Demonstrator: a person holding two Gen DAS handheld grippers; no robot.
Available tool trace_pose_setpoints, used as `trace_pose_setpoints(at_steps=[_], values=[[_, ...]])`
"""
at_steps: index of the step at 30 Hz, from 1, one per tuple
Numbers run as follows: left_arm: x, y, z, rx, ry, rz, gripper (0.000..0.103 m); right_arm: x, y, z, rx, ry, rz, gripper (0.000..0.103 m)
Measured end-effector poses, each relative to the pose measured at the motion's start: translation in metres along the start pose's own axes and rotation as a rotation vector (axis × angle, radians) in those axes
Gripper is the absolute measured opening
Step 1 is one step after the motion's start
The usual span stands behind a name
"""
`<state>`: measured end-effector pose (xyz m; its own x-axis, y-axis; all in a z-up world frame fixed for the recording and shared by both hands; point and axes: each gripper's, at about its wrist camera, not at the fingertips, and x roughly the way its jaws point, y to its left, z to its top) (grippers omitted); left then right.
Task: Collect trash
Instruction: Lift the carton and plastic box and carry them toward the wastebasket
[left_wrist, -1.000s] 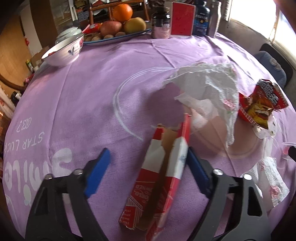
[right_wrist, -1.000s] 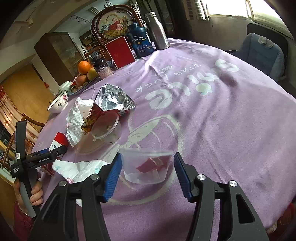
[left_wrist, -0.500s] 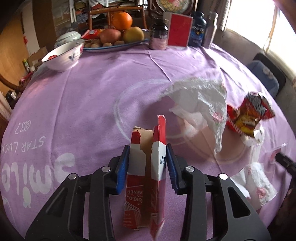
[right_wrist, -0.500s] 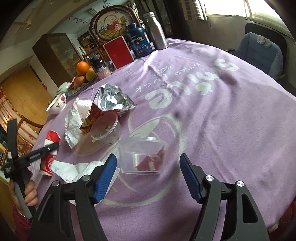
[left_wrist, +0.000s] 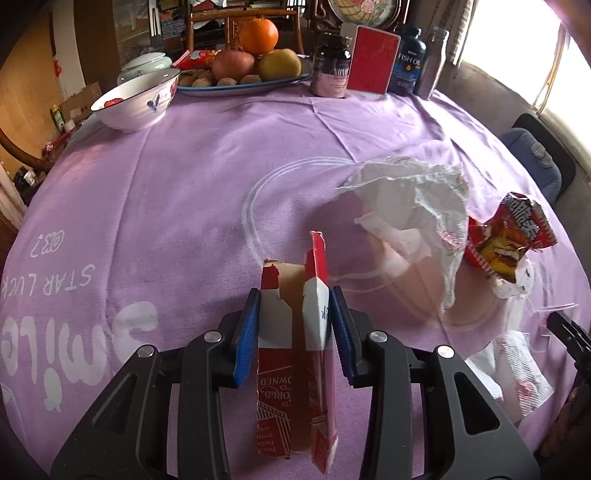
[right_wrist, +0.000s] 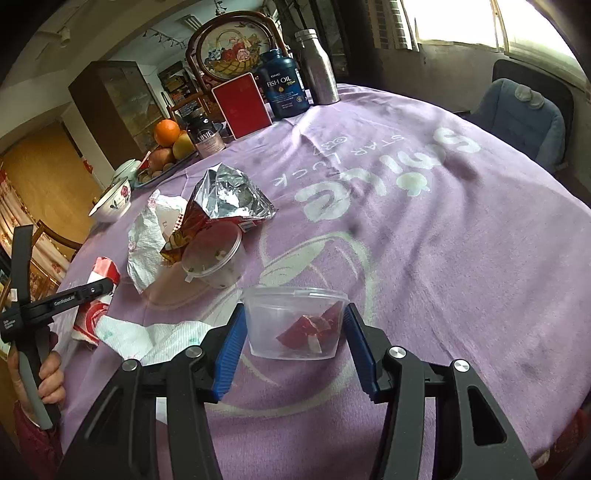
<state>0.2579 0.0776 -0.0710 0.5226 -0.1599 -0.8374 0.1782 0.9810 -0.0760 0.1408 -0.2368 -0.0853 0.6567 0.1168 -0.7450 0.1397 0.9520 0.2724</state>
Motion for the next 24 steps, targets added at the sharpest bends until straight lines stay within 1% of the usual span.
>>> trace_pose_setpoints(at_steps=[1,3,6,8,11,13,15,16,19,22,24], values=[[0.002,0.0,-0.001,-0.001,0.008,0.003,0.042,-0.001,-0.001,0.0,0.0,0.001,0.003,0.053],[0.007,0.002,-0.001,-0.006,0.025,0.015,0.044,-0.003,-0.002,0.0,0.004,0.0,0.009,0.053],[0.007,0.002,-0.001,-0.002,0.025,0.018,0.046,-0.006,-0.003,-0.001,0.007,-0.002,0.018,0.053],[0.005,0.004,-0.002,-0.014,0.026,0.025,0.053,-0.006,-0.004,-0.003,0.009,-0.003,0.018,0.053],[0.004,0.009,-0.002,-0.032,0.035,0.013,0.057,-0.003,-0.006,-0.005,0.022,0.007,0.03,0.053],[0.004,0.008,-0.002,-0.028,0.036,0.013,0.057,-0.002,-0.007,-0.004,0.025,0.008,0.031,0.053],[0.004,0.004,-0.004,-0.006,0.031,0.028,0.054,-0.002,-0.007,-0.004,0.023,0.004,0.03,0.051],[0.003,0.0,-0.005,0.013,0.022,0.029,0.041,-0.003,-0.007,-0.004,0.024,-0.001,0.029,0.051],[-0.003,-0.008,-0.006,0.037,0.001,-0.019,0.041,-0.007,-0.006,-0.003,0.017,-0.021,0.017,0.05],[-0.019,-0.013,-0.006,0.059,-0.081,-0.006,0.041,-0.014,-0.006,-0.002,0.012,-0.044,0.01,0.05],[-0.031,-0.012,-0.005,0.055,-0.127,-0.022,0.041,-0.019,-0.007,-0.001,0.011,-0.054,0.012,0.05]])
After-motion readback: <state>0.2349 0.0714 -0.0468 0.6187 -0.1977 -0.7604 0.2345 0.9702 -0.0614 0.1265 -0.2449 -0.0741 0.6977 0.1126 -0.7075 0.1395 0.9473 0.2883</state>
